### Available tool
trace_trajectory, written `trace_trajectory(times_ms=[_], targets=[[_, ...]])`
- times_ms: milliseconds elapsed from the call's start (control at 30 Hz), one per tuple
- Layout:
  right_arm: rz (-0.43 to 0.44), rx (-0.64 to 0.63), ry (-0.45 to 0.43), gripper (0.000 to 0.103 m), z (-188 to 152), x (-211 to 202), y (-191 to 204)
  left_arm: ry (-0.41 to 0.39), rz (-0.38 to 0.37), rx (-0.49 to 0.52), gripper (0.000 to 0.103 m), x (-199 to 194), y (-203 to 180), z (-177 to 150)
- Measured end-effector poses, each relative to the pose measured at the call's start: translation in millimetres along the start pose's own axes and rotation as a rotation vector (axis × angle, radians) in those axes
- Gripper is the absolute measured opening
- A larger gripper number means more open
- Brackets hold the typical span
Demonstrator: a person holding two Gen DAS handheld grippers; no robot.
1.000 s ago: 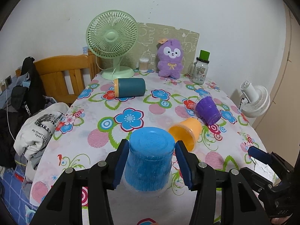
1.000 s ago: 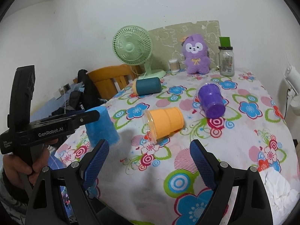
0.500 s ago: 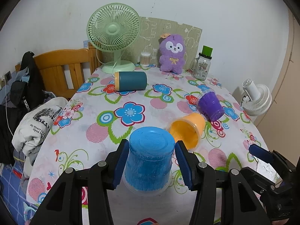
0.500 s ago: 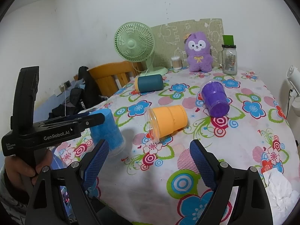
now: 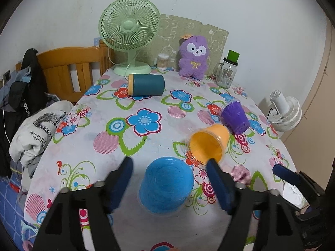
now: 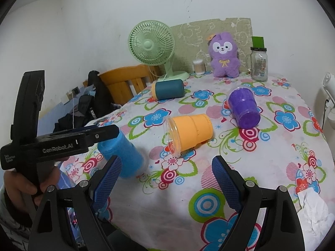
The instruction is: Flip cup upside down
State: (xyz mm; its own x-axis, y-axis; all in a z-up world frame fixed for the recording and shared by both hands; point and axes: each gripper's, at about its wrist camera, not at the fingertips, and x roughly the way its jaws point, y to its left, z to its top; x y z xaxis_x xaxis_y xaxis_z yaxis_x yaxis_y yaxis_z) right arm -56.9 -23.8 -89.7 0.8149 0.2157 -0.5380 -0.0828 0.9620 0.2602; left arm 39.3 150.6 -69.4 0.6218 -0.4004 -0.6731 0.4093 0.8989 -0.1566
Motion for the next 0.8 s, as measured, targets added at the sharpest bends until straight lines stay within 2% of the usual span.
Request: trace_trajectory(times_ms=[267,800], targets=[[0.001,0.001,0.001,0.090,0,1,0,-0.004,0.002,-0.012,0.087,-3,4,0],[0.004,-0.015,-0.016,0.090,7,-2,9,-0.031,0.024,-0.008,0.092,-15,7,0]])
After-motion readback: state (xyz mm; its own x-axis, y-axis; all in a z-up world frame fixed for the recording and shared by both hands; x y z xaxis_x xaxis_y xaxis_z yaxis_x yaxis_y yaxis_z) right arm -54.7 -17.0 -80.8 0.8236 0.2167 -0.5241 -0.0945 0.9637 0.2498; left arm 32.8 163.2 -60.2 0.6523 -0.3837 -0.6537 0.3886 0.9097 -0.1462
